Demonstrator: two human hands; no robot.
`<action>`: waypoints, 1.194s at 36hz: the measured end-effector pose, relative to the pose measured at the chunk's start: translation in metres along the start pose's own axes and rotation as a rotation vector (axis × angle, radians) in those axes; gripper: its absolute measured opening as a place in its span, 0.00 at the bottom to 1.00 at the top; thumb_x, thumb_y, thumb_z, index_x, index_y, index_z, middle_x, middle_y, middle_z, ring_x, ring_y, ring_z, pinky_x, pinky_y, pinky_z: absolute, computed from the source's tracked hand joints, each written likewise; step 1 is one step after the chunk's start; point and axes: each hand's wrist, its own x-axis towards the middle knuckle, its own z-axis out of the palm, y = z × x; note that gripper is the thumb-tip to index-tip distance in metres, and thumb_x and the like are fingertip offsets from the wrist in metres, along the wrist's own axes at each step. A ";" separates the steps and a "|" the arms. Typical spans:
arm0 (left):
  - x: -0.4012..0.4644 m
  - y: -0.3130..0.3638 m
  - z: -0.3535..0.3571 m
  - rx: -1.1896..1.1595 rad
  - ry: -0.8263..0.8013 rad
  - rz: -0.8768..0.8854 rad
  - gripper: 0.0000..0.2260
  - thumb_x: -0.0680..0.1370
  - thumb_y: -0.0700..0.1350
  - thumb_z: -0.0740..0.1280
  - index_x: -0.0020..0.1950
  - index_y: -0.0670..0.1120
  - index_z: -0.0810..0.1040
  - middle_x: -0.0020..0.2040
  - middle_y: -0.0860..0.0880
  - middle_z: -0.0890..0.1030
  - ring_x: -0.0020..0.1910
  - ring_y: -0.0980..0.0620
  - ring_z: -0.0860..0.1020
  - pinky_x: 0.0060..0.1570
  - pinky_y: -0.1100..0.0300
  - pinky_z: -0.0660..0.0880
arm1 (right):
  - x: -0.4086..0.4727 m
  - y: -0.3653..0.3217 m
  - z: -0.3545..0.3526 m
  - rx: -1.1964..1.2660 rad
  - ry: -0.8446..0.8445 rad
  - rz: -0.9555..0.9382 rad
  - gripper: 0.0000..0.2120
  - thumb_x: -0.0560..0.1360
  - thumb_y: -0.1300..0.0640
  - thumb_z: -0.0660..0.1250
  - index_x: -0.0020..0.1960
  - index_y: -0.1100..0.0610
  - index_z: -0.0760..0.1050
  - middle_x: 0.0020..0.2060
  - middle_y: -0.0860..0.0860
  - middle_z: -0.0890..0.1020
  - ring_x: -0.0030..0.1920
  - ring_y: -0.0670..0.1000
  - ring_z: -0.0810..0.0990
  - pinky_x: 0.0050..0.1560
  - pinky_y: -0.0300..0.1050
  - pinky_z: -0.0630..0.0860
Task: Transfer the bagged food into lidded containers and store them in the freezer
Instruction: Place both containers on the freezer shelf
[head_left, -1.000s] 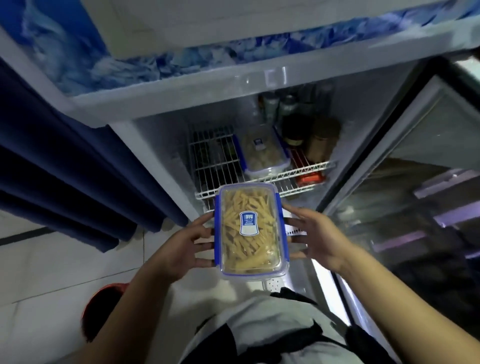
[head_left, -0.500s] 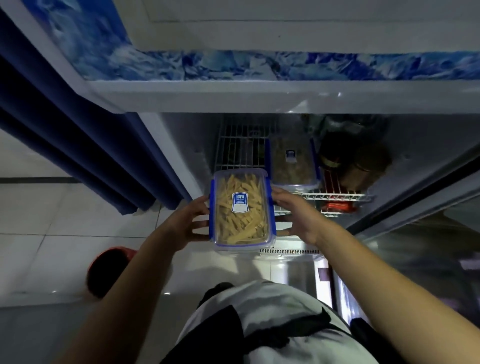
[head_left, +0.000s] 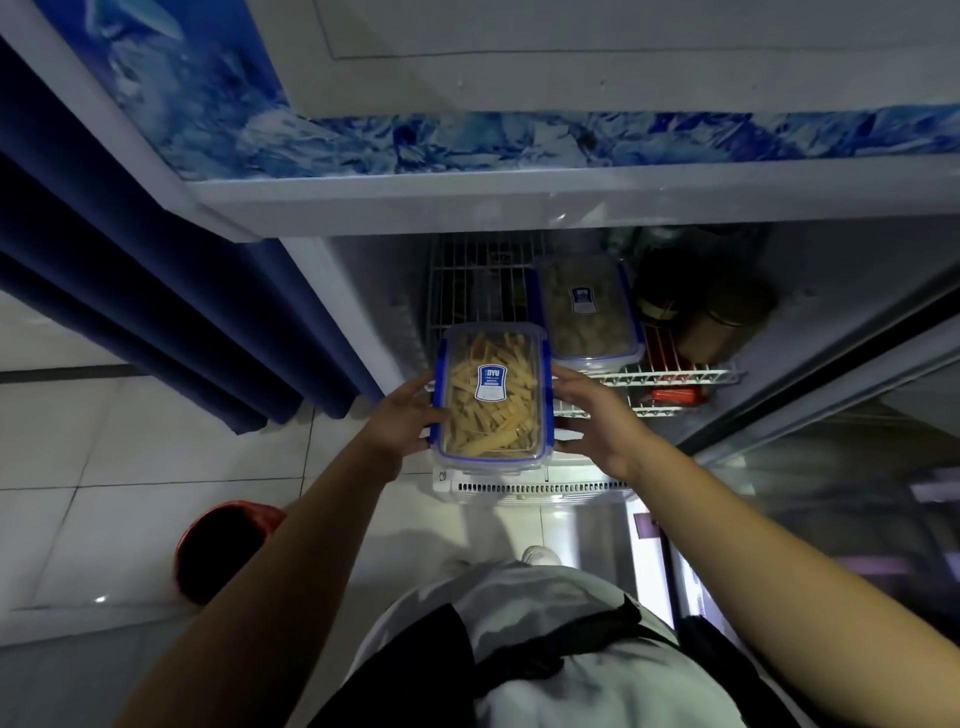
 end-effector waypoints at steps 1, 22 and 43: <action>0.001 0.002 0.001 -0.019 0.016 -0.002 0.25 0.78 0.29 0.66 0.73 0.47 0.71 0.64 0.41 0.79 0.62 0.41 0.79 0.48 0.53 0.79 | 0.001 0.002 0.000 0.034 0.013 -0.011 0.17 0.78 0.55 0.65 0.67 0.46 0.78 0.65 0.52 0.79 0.59 0.59 0.79 0.52 0.51 0.78; 0.005 -0.023 -0.005 0.657 -0.050 0.417 0.37 0.69 0.42 0.81 0.73 0.54 0.69 0.73 0.56 0.57 0.72 0.49 0.65 0.67 0.66 0.68 | 0.018 0.008 0.026 -0.064 0.104 -0.195 0.19 0.74 0.67 0.69 0.59 0.49 0.83 0.63 0.54 0.80 0.59 0.56 0.82 0.56 0.52 0.81; 0.012 -0.018 0.016 1.373 0.085 0.530 0.25 0.84 0.52 0.60 0.81 0.58 0.58 0.83 0.48 0.55 0.81 0.44 0.53 0.76 0.50 0.57 | 0.060 -0.028 -0.021 -1.671 0.240 -0.080 0.42 0.77 0.40 0.65 0.81 0.38 0.42 0.82 0.47 0.46 0.81 0.57 0.42 0.76 0.70 0.41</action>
